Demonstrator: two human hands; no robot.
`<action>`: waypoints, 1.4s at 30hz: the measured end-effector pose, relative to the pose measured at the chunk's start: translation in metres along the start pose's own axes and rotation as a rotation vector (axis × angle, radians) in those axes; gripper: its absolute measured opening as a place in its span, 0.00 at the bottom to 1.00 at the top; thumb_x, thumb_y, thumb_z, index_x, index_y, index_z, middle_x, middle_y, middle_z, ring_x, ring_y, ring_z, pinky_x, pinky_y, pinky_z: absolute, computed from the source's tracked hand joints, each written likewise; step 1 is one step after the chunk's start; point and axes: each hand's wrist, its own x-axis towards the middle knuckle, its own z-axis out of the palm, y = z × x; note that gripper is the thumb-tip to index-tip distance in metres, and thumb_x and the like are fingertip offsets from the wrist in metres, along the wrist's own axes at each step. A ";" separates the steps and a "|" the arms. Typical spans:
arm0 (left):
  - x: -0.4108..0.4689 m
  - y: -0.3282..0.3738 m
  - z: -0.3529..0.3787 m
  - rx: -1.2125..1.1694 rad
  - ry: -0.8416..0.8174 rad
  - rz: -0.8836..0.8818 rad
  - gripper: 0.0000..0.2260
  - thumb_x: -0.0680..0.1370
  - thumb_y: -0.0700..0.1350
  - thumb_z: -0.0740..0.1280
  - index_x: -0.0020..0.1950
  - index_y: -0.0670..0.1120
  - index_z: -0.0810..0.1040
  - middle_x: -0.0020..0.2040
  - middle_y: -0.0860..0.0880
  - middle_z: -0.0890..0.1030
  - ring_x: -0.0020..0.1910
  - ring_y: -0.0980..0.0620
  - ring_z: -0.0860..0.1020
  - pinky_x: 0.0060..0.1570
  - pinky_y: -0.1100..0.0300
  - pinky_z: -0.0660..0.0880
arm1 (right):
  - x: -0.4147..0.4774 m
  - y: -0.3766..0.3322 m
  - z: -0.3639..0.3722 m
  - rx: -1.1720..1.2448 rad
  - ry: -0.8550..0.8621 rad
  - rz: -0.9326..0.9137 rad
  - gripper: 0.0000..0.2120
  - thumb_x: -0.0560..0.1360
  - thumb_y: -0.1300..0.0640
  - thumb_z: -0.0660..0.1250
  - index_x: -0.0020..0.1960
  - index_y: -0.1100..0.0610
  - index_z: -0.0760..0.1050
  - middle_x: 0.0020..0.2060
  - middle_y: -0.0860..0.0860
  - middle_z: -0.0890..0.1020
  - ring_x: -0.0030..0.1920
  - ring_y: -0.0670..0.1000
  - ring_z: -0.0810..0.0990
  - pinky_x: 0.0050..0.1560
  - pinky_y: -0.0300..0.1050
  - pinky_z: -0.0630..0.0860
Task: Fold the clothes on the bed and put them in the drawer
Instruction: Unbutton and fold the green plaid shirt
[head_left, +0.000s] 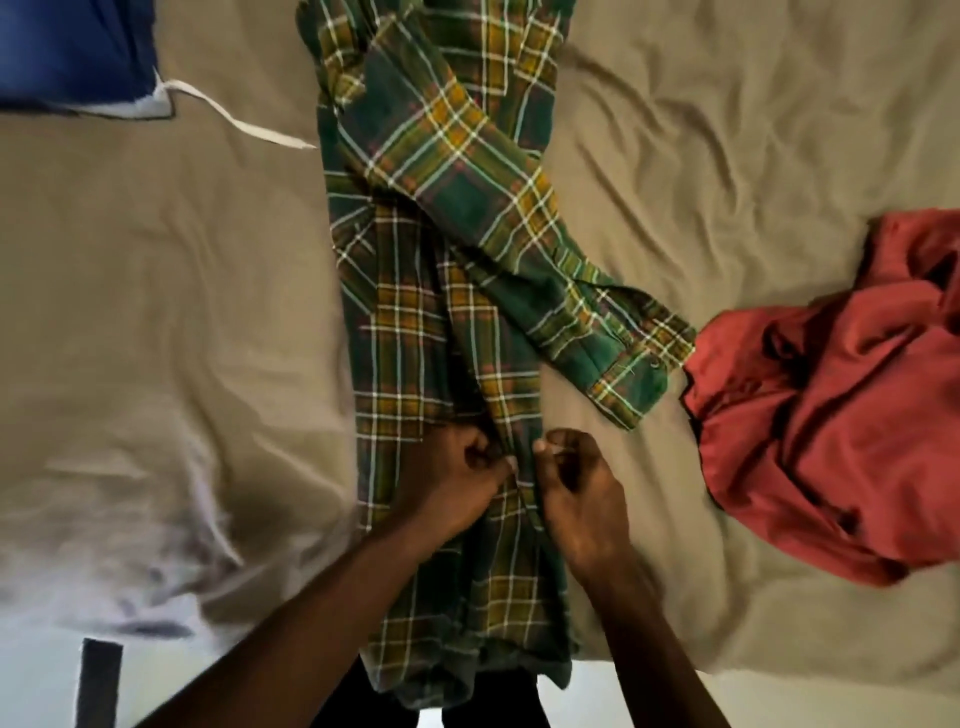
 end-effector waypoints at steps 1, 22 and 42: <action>-0.007 -0.005 0.004 -0.077 0.072 -0.015 0.13 0.73 0.54 0.76 0.36 0.50 0.76 0.31 0.55 0.78 0.35 0.52 0.79 0.37 0.57 0.73 | 0.001 0.005 0.001 -0.004 -0.005 -0.007 0.04 0.80 0.50 0.68 0.53 0.49 0.79 0.42 0.44 0.84 0.49 0.52 0.84 0.43 0.36 0.74; 0.137 0.116 -0.163 -0.177 0.610 0.020 0.23 0.71 0.69 0.72 0.52 0.51 0.79 0.51 0.48 0.85 0.53 0.44 0.83 0.56 0.53 0.78 | 0.158 -0.155 -0.114 0.358 0.886 0.000 0.24 0.75 0.57 0.62 0.72 0.56 0.68 0.66 0.60 0.74 0.67 0.61 0.73 0.65 0.52 0.67; 0.053 0.197 -0.255 -0.759 0.017 0.944 0.10 0.66 0.39 0.63 0.26 0.48 0.79 0.28 0.54 0.78 0.28 0.56 0.75 0.30 0.65 0.72 | 0.126 -0.225 -0.041 0.954 -0.426 -0.178 0.19 0.83 0.41 0.61 0.62 0.53 0.78 0.56 0.55 0.84 0.54 0.54 0.83 0.56 0.53 0.77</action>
